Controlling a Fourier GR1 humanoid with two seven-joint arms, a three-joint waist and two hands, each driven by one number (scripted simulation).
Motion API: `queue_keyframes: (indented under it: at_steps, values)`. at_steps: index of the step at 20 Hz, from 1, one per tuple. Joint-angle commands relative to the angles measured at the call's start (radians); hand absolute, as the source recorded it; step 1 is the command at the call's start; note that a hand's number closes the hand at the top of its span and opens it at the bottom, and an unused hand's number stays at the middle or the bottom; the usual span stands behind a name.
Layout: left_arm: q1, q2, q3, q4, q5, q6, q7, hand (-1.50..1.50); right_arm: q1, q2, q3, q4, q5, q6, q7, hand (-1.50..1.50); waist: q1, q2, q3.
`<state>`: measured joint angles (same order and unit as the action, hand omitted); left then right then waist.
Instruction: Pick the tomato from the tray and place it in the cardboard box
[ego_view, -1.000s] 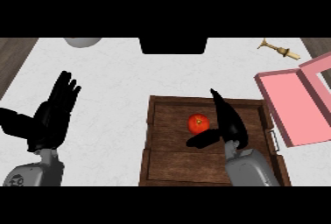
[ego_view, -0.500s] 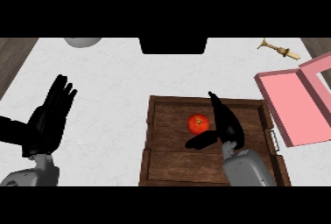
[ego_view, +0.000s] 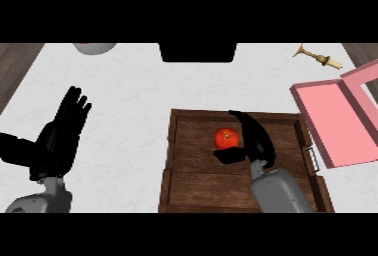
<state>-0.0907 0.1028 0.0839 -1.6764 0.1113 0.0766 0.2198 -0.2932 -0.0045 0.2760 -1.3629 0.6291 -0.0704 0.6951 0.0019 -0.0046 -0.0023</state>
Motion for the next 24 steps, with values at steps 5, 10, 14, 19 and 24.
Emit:
queue_keyframes:
  at_steps: [5,10,14,19,24]
  values:
    - [-0.003,0.013,0.021,0.019,0.007,-0.022,-0.014,0.0,-0.067,-0.012,-0.001,0.112,0.095,0.004,-0.089,1.5,0.003,0.005,0.002]
    - [-0.044,-0.004,-0.014,-0.026,-0.036,0.034,0.059,0.0,-0.067,0.004,0.125,0.075,0.21,0.028,-0.063,1.5,0.006,0.005,0.003]
    - [-0.037,-0.022,-0.019,0.032,-0.023,0.009,0.002,0.0,-0.18,0.004,0.357,0.157,0.284,0.102,-0.014,1.5,0.041,0.01,0.001]
    - [0.0,-0.025,-0.036,-0.05,-0.029,0.017,0.033,0.0,-0.283,0.004,0.465,0.172,0.288,-0.009,0.051,1.5,0.021,0.004,0.003]
    - [-0.021,-0.03,-0.021,0.031,-0.03,0.011,-0.015,0.0,-0.368,0.004,0.491,0.075,0.309,0.033,0.098,1.5,0.008,0.005,0.002]
